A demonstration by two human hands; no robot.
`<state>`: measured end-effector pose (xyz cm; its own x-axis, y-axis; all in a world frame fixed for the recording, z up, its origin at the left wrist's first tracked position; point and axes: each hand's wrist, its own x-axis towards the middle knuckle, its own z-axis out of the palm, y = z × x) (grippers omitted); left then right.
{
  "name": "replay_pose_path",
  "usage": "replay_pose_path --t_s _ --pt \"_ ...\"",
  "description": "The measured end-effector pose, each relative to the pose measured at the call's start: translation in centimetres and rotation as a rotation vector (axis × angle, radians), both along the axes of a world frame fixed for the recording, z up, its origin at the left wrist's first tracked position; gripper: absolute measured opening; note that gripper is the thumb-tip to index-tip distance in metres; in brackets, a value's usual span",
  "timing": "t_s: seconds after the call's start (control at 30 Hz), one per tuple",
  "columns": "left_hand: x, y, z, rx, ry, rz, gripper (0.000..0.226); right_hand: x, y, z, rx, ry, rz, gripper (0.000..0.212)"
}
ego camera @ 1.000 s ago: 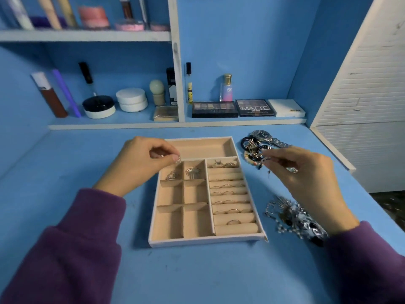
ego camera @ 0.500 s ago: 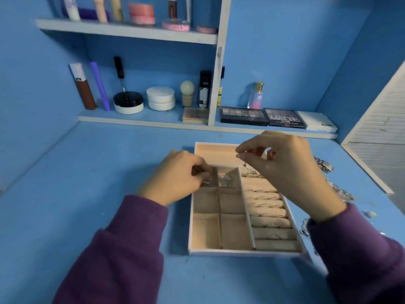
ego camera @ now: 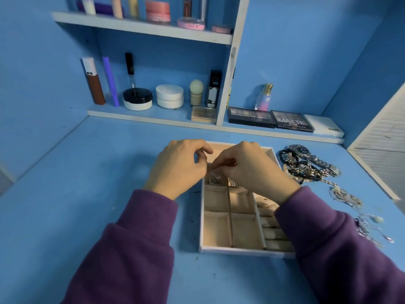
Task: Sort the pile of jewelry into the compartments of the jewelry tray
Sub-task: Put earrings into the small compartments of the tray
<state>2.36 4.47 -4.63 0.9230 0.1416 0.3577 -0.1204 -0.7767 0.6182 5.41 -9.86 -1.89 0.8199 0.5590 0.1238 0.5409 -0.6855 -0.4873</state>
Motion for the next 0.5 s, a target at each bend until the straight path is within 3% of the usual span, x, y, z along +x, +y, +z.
replay_pose_path --t_s 0.23,0.5 --pt "0.0 0.4 0.1 -0.010 -0.012 0.004 0.026 0.2 0.3 -0.6 -0.042 -0.036 0.029 0.029" --pt "-0.2 -0.1 0.3 -0.003 -0.046 0.010 0.025 -0.8 -4.7 0.9 0.094 -0.112 -0.053 0.021"
